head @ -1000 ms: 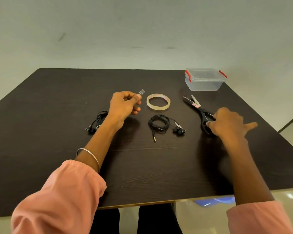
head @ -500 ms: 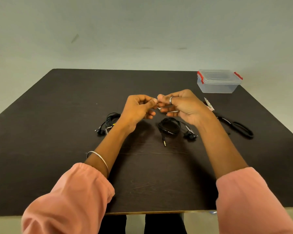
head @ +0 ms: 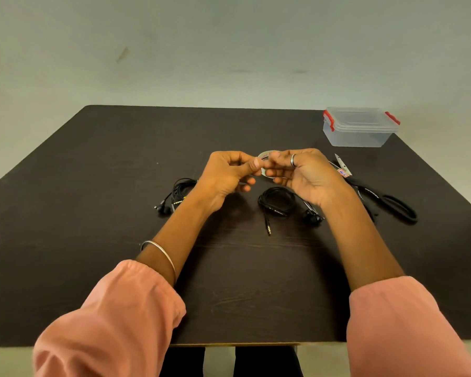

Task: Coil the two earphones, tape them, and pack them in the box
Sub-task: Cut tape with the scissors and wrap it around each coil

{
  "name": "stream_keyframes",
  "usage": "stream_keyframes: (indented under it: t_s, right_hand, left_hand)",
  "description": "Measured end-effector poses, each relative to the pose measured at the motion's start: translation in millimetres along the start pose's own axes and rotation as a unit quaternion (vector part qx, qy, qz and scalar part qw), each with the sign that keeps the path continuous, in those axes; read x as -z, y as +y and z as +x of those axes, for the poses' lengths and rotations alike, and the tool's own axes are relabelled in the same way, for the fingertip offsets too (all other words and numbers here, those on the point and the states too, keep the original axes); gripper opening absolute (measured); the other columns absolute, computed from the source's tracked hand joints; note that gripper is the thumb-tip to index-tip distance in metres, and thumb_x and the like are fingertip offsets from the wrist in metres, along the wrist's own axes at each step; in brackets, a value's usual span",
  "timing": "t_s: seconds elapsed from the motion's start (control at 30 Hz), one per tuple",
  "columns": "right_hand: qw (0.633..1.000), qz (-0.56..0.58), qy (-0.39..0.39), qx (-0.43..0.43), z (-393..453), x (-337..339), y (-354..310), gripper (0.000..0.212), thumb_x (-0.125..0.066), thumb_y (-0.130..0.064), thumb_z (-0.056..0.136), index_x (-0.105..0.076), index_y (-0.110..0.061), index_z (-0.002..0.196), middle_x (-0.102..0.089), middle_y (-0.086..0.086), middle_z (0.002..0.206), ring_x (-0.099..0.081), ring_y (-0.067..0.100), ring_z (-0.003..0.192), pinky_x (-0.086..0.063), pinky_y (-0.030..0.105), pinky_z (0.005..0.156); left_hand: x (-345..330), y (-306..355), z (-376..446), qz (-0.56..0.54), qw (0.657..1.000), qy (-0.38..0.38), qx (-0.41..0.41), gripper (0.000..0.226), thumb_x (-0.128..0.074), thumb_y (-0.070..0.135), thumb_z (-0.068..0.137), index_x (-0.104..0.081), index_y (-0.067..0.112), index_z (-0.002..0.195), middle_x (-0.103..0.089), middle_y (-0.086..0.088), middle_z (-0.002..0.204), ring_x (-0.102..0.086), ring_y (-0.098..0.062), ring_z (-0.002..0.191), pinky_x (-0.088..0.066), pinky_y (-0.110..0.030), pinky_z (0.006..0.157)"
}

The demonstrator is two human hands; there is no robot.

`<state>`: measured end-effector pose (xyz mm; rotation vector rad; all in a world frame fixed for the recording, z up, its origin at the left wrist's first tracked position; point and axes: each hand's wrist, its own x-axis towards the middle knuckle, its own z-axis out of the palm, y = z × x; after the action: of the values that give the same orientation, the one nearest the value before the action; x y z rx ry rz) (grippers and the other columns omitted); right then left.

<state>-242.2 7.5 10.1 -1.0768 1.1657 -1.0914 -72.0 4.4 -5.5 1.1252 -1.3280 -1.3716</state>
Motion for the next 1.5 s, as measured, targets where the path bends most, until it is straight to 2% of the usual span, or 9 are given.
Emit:
stream_keyframes:
  t_s: [0.17,0.27,0.37,0.47,0.7,0.9,1.23,1.4,1.5]
  right_hand:
    - [0.998,0.044,0.023,-0.034,-4.0,12.0,-5.7,0.014,-0.060,-0.019,0.092,-0.069,-0.008,0.089,-0.074,0.003,0.078,-0.066,0.012,0.065,-0.045,0.025,0.061]
    - [0.991,-0.059,0.116,-0.005,-4.6,25.6,-5.4,0.013,-0.062,-0.019,0.092,-0.069,-0.008,0.091,-0.075,0.003,0.080,-0.062,0.011,0.060,-0.041,0.023,0.055]
    - [0.977,-0.138,0.158,0.025,-4.0,26.2,-0.2,0.013,-0.063,-0.021,0.092,-0.071,-0.014,0.084,-0.075,0.001,0.077,-0.058,0.008,0.054,-0.038,0.021,0.050]
    - [0.973,-0.167,0.157,0.043,-5.0,22.2,0.7,0.016,-0.060,-0.024,0.094,-0.070,-0.015,0.085,-0.073,0.002,0.078,-0.056,0.007,0.054,-0.038,0.021,0.050]
    - [0.972,-0.193,0.132,0.032,-2.5,21.3,6.8,0.019,-0.059,-0.024,0.094,-0.073,-0.011,0.094,-0.070,0.000,0.072,-0.052,0.008,0.053,-0.038,0.022,0.049]
    - [0.978,-0.168,0.117,0.032,-4.4,17.9,6.9,0.020,-0.061,-0.023,0.094,-0.071,-0.007,0.095,-0.070,0.004,0.074,-0.053,0.009,0.054,-0.040,0.020,0.048]
    - [0.967,-0.189,0.113,0.129,-4.3,4.7,6.0,0.008,-0.064,-0.013,0.092,-0.066,-0.008,0.097,-0.070,0.008,0.076,-0.060,0.004,0.053,-0.045,0.014,0.049]
    - [0.924,-0.280,0.134,0.224,1.4,3.1,12.6,0.008,-0.067,-0.018,0.089,-0.063,-0.012,0.093,-0.071,0.004,0.072,-0.067,0.010,0.062,-0.054,0.025,0.060]
    - [0.886,-0.348,0.126,0.278,1.3,-1.0,17.3,0.004,-0.068,-0.017,0.088,-0.067,-0.013,0.086,-0.066,-0.010,0.071,-0.061,-0.002,0.064,-0.044,0.012,0.059]
  left_hand:
    - [3.2,0.5,0.3,-0.047,0.998,0.032,0.024,0.026,-0.069,0.028,0.085,-0.071,0.004,0.094,-0.069,0.000,0.072,-0.057,-0.008,0.057,-0.051,-0.022,0.055]
    - [7.8,-1.4,3.3,0.122,0.988,0.088,-0.033,0.022,-0.067,0.028,0.088,-0.071,0.006,0.089,-0.069,-0.002,0.073,-0.057,-0.009,0.056,-0.051,-0.021,0.054]
    - [-1.0,-4.3,3.7,0.261,0.962,0.063,-0.041,0.027,-0.066,0.037,0.088,-0.073,0.010,0.086,-0.072,-0.007,0.079,-0.063,-0.015,0.061,-0.056,-0.030,0.058]
    - [-16.7,-7.8,0.2,0.441,0.897,0.025,-0.031,0.031,-0.068,0.050,0.081,-0.075,0.023,0.096,-0.073,-0.005,0.091,-0.067,-0.022,0.084,-0.055,-0.036,0.076]
    - [-32.8,-11.9,-11.1,0.489,0.867,0.050,-0.076,0.016,-0.071,0.032,0.083,-0.075,0.022,0.095,-0.066,-0.005,0.103,-0.063,-0.025,0.091,-0.056,-0.041,0.077]
    - [-32.6,-13.6,-8.6,0.463,0.881,0.044,-0.089,0.010,-0.066,0.021,0.085,-0.073,0.015,0.086,-0.068,-0.005,0.089,-0.065,-0.024,0.082,-0.055,-0.038,0.073]
    - [-13.6,-7.5,-2.3,0.171,0.984,0.038,0.014,0.001,-0.073,0.013,0.082,-0.074,0.014,0.083,-0.074,-0.003,0.079,-0.070,-0.013,0.081,-0.056,-0.023,0.064]
    - [-10.8,-3.8,-1.7,0.057,0.996,0.038,0.059,0.006,-0.071,0.012,0.085,-0.073,0.007,0.087,-0.074,-0.009,0.083,-0.070,-0.018,0.086,-0.058,-0.032,0.076]
    - [-10.1,-3.0,-2.5,0.011,0.997,0.035,0.073,0.009,-0.070,0.013,0.085,-0.073,0.005,0.089,-0.074,-0.010,0.084,-0.070,-0.018,0.082,-0.058,-0.035,0.079]
